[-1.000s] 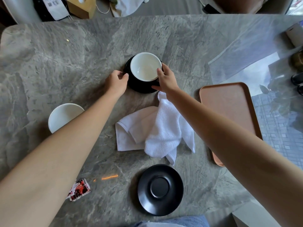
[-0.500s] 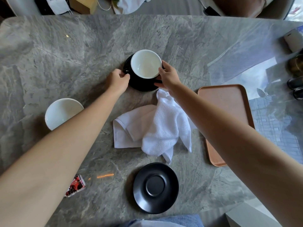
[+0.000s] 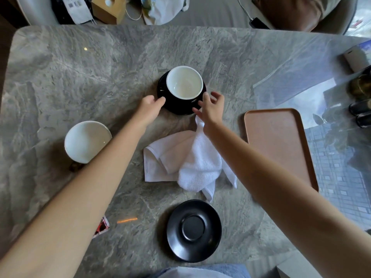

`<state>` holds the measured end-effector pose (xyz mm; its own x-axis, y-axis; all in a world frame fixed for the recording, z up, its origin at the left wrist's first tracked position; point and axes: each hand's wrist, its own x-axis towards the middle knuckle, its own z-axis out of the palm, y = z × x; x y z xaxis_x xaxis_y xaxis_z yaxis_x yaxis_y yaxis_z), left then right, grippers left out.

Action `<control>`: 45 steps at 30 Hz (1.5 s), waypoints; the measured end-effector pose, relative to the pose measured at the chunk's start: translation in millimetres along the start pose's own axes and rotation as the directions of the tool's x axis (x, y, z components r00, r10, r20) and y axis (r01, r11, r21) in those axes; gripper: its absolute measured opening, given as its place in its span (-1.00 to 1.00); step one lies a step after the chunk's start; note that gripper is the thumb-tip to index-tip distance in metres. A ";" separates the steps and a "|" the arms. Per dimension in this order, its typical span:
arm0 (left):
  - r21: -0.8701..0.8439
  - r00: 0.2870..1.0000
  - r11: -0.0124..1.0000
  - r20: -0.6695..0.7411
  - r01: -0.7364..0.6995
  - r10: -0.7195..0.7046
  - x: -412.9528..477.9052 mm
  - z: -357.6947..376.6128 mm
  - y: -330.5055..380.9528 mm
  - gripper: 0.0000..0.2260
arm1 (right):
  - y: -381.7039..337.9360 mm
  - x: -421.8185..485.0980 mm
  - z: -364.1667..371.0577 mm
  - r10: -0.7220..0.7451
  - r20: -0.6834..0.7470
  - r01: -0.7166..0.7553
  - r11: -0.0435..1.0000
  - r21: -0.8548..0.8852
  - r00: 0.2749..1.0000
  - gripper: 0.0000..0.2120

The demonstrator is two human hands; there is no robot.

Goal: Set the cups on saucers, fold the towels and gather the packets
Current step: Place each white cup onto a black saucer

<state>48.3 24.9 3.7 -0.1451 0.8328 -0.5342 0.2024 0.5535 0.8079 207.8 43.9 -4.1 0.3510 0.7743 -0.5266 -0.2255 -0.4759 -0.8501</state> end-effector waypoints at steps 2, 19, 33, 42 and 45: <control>-0.062 0.999 0.998 0.019 -0.025 0.027 -15.1 -8.3 -11.4 -0.77 | 9.0 -17.6 0.8 -0.029 0.030 0.028 1.000 0.002 0.999 -0.70; 0.012 0.921 1.000 -0.389 0.001 0.004 -108.1 -161.6 -139.7 -0.49 | 81.4 -136.1 96.2 0.310 0.542 0.036 0.845 -0.534 0.781 -0.51; 0.021 0.914 0.999 -0.405 -0.026 0.032 -110.3 -159.9 -175.6 -0.76 | 85.4 -134.6 120.9 0.302 0.569 0.112 0.808 -0.579 0.765 -0.49; 0.076 0.949 0.996 -0.309 -0.040 0.062 -127.6 -154.7 -163.9 -0.94 | 71.6 -140.2 102.8 0.388 0.577 0.047 0.801 -0.597 0.719 -0.37; 0.057 0.971 0.998 -0.236 -0.026 0.039 -143.1 -141.4 -155.5 -0.89 | 59.2 -144.9 76.7 0.424 0.639 0.069 0.798 -0.599 0.642 -0.34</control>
<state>-99.3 -181.6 -10.3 -0.3619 0.8280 -0.4283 0.2608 0.5311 0.8062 73.9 -64.5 22.5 -0.4504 0.5623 -0.6935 0.3884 -0.5760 -0.7193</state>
